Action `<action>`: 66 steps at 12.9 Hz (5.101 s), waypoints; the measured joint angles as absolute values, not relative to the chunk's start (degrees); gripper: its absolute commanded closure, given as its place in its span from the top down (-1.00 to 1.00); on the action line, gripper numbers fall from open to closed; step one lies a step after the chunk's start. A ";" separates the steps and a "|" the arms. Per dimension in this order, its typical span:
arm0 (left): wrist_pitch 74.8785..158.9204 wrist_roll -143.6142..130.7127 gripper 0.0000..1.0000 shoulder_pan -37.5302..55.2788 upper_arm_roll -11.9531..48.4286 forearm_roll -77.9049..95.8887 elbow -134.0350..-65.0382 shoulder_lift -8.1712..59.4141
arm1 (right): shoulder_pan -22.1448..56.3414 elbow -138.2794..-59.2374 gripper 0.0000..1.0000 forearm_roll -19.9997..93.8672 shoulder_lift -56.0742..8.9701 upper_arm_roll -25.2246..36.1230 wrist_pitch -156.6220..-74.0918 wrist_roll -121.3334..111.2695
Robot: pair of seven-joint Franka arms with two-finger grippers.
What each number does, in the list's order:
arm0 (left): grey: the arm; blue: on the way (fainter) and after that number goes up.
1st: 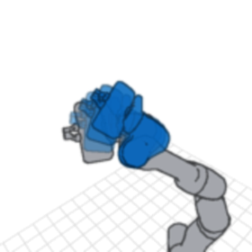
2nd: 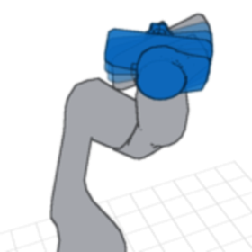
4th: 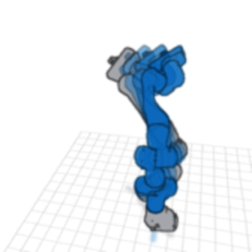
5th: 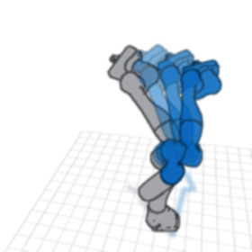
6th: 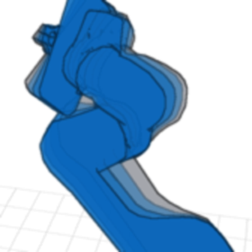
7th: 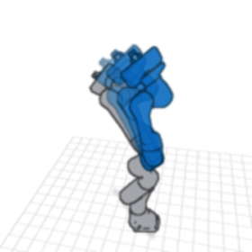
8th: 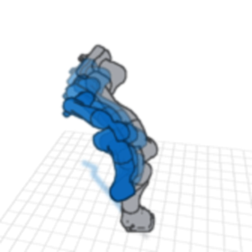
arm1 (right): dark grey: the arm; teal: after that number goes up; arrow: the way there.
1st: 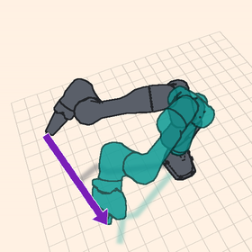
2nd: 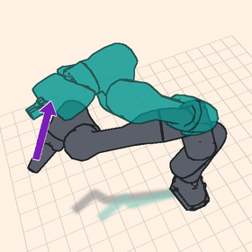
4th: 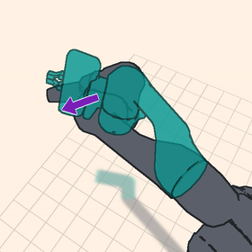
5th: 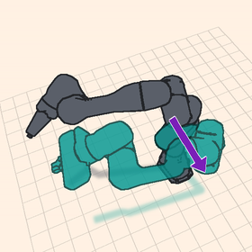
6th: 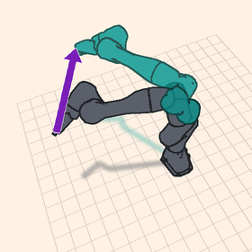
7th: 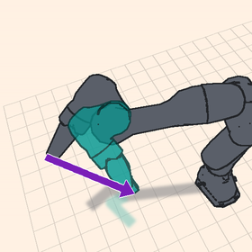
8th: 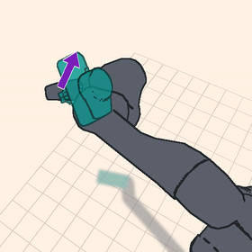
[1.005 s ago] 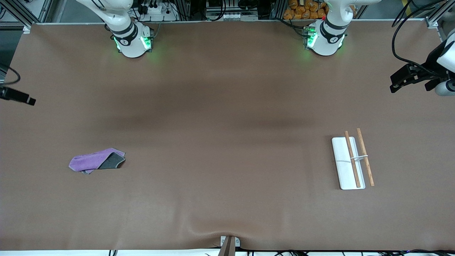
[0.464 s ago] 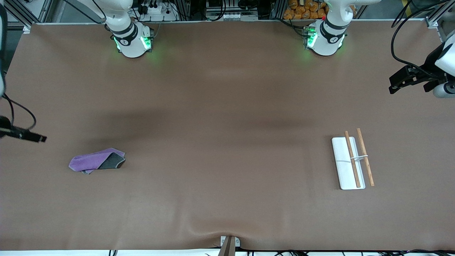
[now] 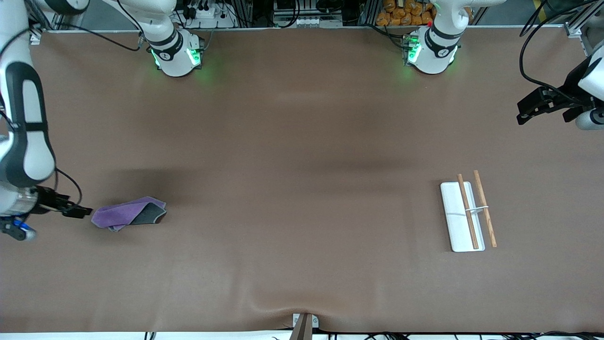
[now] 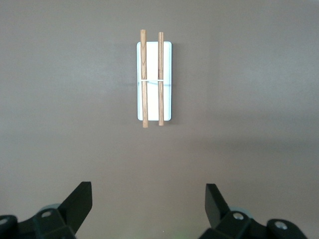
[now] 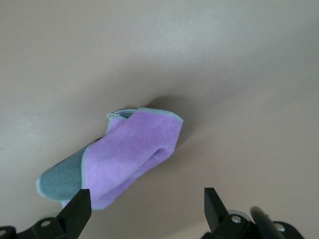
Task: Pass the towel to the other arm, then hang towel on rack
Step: 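Reach the right gripper down to the purple towel, then close the right gripper on the purple towel's edge, then lift the towel with the right gripper while the left gripper approaches, then grasp the towel with the left gripper beside the right gripper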
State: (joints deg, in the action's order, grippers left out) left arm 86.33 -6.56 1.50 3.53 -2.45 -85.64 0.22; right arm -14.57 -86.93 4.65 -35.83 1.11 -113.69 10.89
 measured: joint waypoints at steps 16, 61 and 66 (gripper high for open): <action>86.28 -6.56 1.00 1.50 3.53 -2.45 -85.79 0.18 | -15.50 -89.56 -1.00 6.80 -43.29 1.15 -125.30 11.70; 114.65 -83.03 1.00 22.99 5.15 31.04 -86.43 26.97 | 35.60 -69.66 -1.00 10.17 -29.75 -1.18 -117.23 82.85; 121.79 -93.05 1.00 26.04 5.19 35.59 -89.12 29.07 | 35.67 -69.66 -1.00 10.20 -30.26 -1.18 -118.99 85.29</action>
State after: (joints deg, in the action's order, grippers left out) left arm 121.79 -93.05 26.04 5.19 35.59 -89.12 29.07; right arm 35.67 -69.66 10.20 -30.26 -1.18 -118.99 85.29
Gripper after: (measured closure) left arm 0.000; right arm 0.960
